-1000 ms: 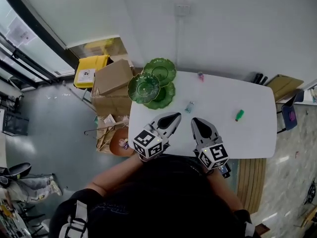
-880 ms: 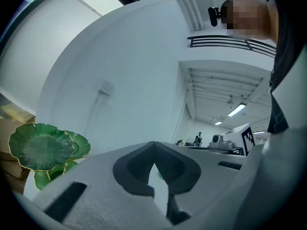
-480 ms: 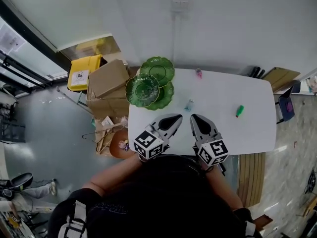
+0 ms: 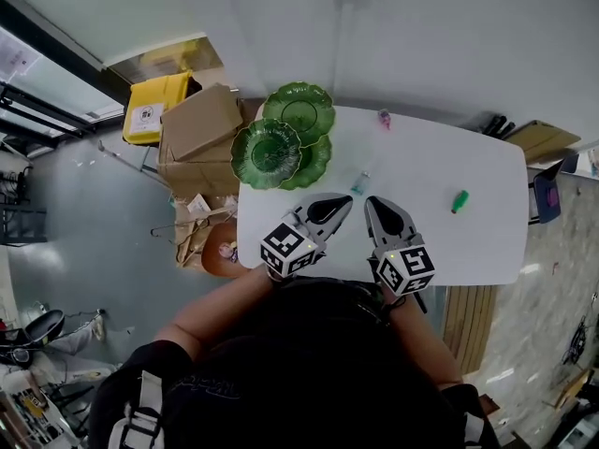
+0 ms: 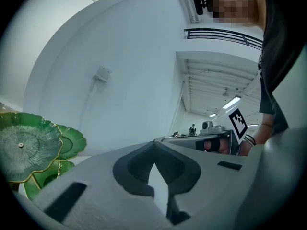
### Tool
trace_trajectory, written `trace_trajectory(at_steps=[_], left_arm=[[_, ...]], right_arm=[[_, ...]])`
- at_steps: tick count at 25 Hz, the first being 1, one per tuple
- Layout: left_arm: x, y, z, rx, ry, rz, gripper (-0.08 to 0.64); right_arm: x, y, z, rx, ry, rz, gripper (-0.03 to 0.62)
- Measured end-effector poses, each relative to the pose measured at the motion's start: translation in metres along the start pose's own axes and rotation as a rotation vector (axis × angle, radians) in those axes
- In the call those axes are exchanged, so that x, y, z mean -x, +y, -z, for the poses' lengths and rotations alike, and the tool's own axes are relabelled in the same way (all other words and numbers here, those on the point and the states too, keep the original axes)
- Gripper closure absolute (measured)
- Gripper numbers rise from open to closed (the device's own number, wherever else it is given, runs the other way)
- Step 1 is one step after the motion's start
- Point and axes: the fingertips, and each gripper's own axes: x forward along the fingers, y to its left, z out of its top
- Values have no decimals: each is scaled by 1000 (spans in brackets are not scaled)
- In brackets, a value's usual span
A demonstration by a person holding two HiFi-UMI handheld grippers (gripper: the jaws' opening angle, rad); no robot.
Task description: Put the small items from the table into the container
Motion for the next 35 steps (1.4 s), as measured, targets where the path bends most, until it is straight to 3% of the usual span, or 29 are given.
trace_trajectory(at_steps=[9,17,30,35], left_arm=[[-51,21,59,26,74,10,555],[-78,42,107,57,167,-27,555],[-85,64,132,118,199,-79,555],[-77,68,138,134,195,-100,555]], right_arm=[[-26,-67,64,-66,143,40,564],[-66,-113,144,-155,324,65,432],[-115,-154,231,-228,541,103,396],[-132,-146,233,-164,555,71,382]])
